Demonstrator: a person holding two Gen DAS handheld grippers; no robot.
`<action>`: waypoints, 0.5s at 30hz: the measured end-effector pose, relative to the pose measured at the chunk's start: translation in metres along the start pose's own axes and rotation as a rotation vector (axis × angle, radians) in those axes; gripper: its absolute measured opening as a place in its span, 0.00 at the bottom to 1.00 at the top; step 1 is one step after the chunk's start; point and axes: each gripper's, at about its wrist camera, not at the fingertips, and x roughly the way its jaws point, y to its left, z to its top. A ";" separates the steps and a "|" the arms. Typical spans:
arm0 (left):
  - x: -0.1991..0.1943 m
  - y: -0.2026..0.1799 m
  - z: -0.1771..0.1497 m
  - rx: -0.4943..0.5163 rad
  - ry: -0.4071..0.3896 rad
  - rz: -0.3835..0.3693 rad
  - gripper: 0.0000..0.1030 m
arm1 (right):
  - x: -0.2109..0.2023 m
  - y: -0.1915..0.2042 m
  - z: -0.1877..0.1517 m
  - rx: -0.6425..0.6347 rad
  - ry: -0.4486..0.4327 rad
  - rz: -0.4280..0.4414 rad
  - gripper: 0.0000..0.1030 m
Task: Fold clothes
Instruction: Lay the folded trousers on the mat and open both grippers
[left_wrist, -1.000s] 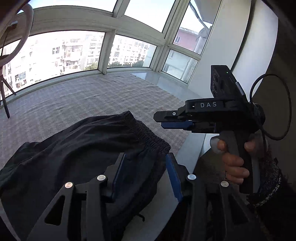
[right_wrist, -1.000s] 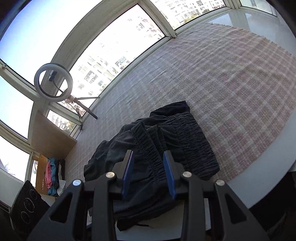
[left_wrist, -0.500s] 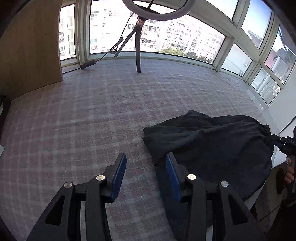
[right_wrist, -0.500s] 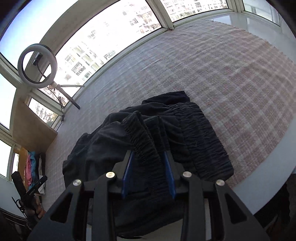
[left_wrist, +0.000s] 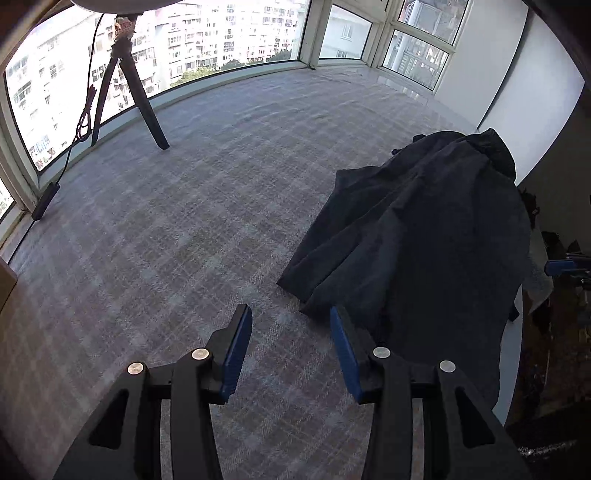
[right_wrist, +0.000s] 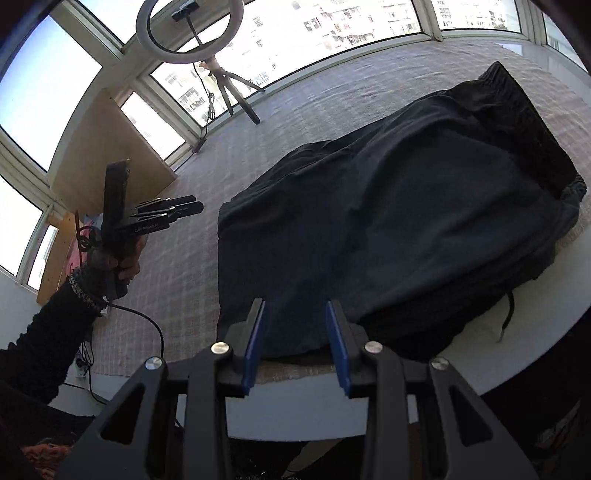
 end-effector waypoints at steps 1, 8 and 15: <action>0.004 -0.001 -0.001 0.031 0.015 -0.009 0.40 | -0.002 -0.004 0.003 0.041 -0.019 0.021 0.32; 0.007 -0.006 0.000 0.163 0.020 -0.088 0.40 | -0.005 -0.069 0.110 0.173 -0.107 -0.278 0.32; 0.017 -0.010 0.001 0.356 0.063 -0.135 0.41 | -0.002 -0.017 0.030 0.251 -0.072 -0.163 0.33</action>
